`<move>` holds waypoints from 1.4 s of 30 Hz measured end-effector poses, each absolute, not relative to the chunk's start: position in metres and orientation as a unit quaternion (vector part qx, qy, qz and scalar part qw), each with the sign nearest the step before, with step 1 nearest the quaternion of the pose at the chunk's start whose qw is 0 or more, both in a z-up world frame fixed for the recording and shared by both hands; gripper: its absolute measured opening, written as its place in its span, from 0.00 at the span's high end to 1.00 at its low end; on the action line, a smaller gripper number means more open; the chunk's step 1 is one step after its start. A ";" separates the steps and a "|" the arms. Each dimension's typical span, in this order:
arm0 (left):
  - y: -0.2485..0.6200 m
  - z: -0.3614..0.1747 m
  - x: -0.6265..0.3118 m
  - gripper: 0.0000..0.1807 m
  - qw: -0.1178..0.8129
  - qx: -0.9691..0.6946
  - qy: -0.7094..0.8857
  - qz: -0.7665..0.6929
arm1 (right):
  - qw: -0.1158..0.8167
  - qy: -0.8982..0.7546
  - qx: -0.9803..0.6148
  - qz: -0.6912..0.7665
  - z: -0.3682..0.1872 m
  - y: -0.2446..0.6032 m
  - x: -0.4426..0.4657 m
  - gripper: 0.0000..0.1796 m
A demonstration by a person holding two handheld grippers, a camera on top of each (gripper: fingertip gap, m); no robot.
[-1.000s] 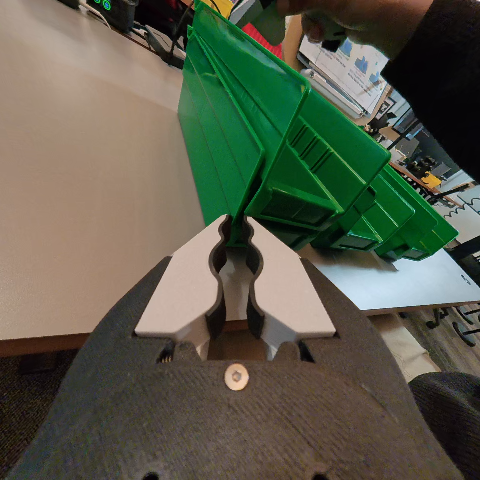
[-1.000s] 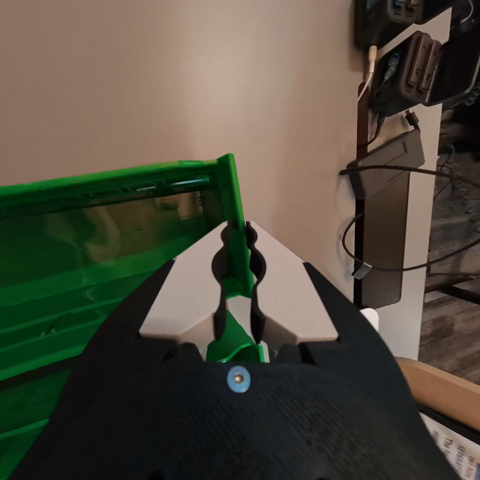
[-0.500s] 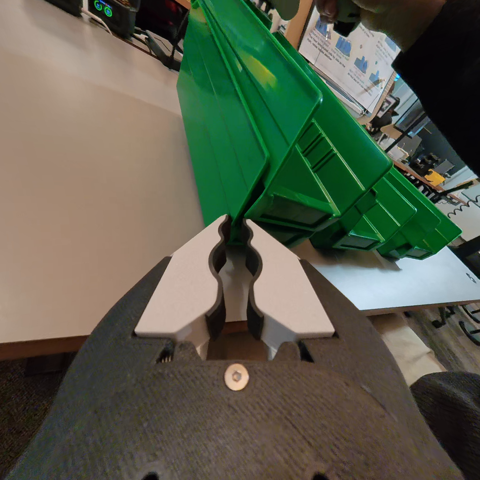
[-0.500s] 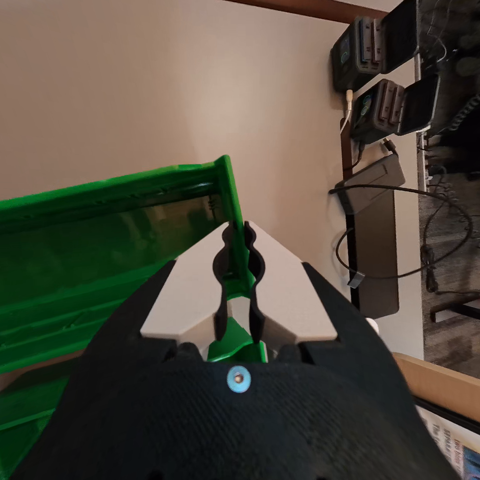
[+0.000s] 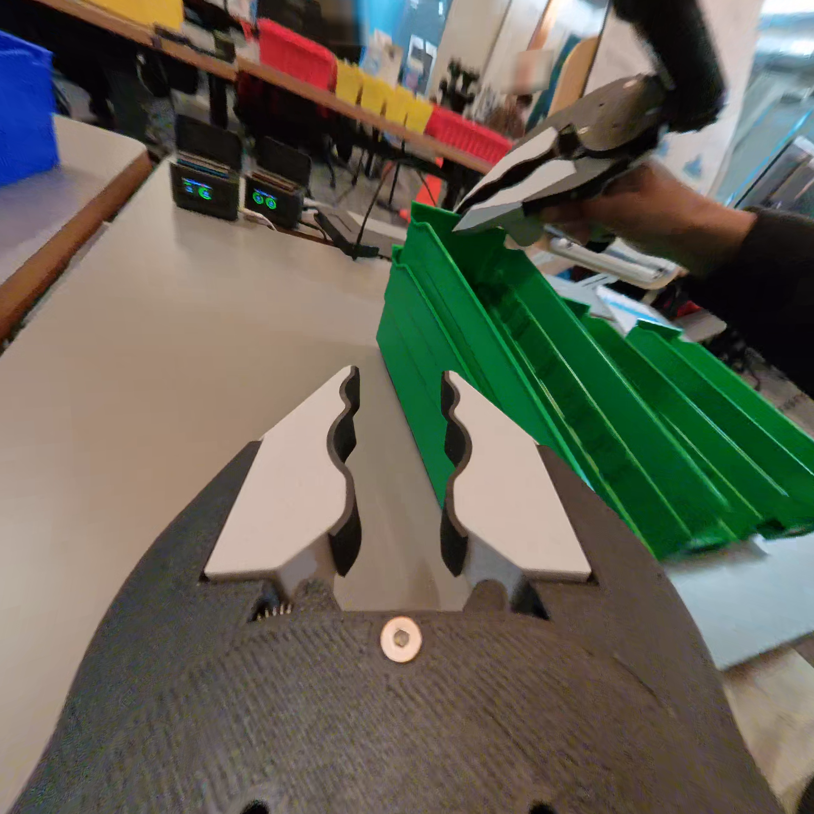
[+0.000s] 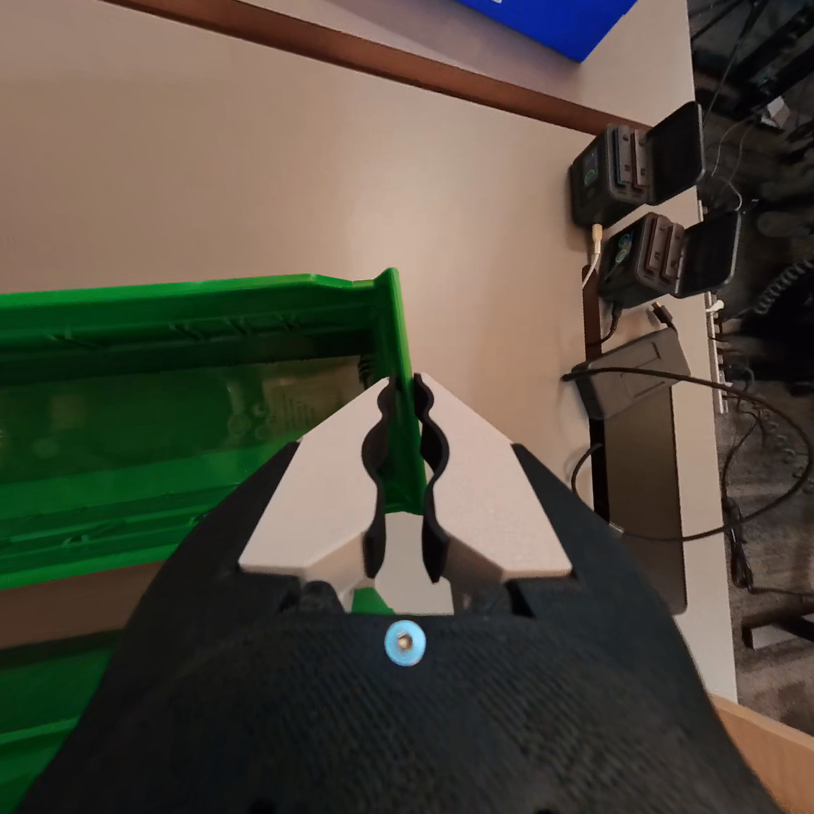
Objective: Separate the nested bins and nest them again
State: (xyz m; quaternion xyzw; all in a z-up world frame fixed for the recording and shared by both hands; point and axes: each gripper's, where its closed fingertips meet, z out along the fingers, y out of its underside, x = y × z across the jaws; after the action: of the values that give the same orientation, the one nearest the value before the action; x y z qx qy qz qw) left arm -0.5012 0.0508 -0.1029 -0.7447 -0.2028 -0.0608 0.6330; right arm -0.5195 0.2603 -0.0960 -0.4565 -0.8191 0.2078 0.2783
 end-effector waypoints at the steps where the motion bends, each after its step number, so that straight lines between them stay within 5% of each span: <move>1: 0.075 -0.101 -0.509 0.79 0.618 -0.758 -0.198 -0.069 | 0.278 -0.819 -0.454 0.213 -0.096 0.259 -0.520 0.97; 10: 0.223 -0.121 -0.561 0.74 0.571 -0.738 -0.242 -0.266 | 0.274 -0.827 -0.435 0.228 -0.097 0.256 -0.524 0.97; 22: 0.238 -0.145 -0.556 0.98 0.579 -0.751 -0.204 -0.243 | 0.261 -0.808 -0.439 0.293 -0.092 0.250 -0.531 0.98; 42: 0.229 -0.144 -0.563 0.94 0.608 -0.748 -0.184 -0.195 | 0.285 -0.785 -0.422 0.352 0.028 0.187 -0.481 0.99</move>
State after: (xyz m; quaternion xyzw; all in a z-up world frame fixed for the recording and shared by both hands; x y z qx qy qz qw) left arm -0.5629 0.2294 -0.1435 -0.7475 -0.1839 -0.1950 0.6077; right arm -0.4806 0.1867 0.0282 -0.4217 -0.7852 0.3523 0.2854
